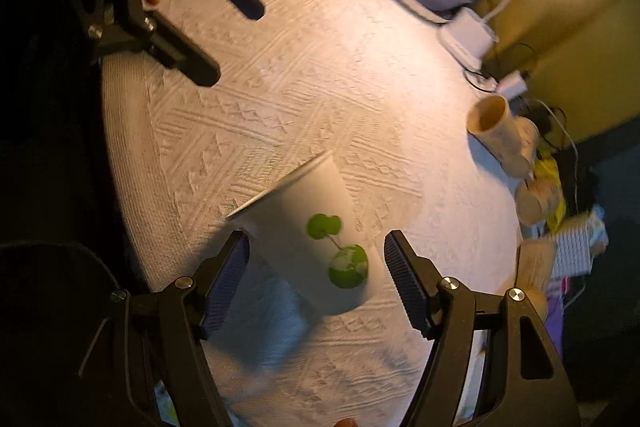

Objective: Flip cup upright

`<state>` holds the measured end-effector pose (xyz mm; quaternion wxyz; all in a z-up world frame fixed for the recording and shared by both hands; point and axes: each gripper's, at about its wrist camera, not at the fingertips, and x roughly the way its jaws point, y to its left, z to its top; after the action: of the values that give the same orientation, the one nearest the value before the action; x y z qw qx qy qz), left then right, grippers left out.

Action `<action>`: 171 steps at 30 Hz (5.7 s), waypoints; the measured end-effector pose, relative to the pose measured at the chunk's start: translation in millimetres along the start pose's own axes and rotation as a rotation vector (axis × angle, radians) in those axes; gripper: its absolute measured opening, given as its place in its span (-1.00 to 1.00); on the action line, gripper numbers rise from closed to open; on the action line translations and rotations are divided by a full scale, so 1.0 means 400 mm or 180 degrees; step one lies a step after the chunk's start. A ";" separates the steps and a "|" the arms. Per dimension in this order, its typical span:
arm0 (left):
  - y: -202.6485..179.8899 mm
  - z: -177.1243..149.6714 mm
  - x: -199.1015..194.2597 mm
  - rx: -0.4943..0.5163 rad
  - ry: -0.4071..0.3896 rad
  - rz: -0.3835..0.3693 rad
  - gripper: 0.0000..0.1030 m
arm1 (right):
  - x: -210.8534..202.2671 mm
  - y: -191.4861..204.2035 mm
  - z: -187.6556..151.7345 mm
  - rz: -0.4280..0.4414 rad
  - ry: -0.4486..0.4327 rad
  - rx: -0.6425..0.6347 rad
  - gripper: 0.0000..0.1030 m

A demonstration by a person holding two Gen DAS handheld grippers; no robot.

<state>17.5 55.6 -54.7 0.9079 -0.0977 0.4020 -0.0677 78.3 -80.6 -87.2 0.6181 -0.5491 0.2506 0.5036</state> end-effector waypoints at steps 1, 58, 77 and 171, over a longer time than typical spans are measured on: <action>0.006 -0.001 0.000 -0.0011 -0.0005 -0.0017 0.67 | 0.006 0.003 0.007 0.0028 0.0046 -0.0060 0.42; 0.115 0.075 0.051 -0.0611 -0.0258 0.0109 0.67 | 0.119 -0.218 0.018 0.0173 -0.1147 0.2799 0.35; 0.009 0.053 0.027 -0.0254 -0.0382 0.0080 0.67 | 0.050 -0.130 -0.068 -0.0281 -0.1193 0.3092 0.47; -0.195 0.096 -0.317 0.0287 -0.1911 0.0376 0.70 | -0.439 0.083 -0.146 -0.2000 -0.1752 0.3474 0.47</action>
<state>-42.0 10.0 79.6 0.9918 -0.0495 0.1174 -0.0008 -2.0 -199.7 34.4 0.9642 -0.0578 0.1311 0.2233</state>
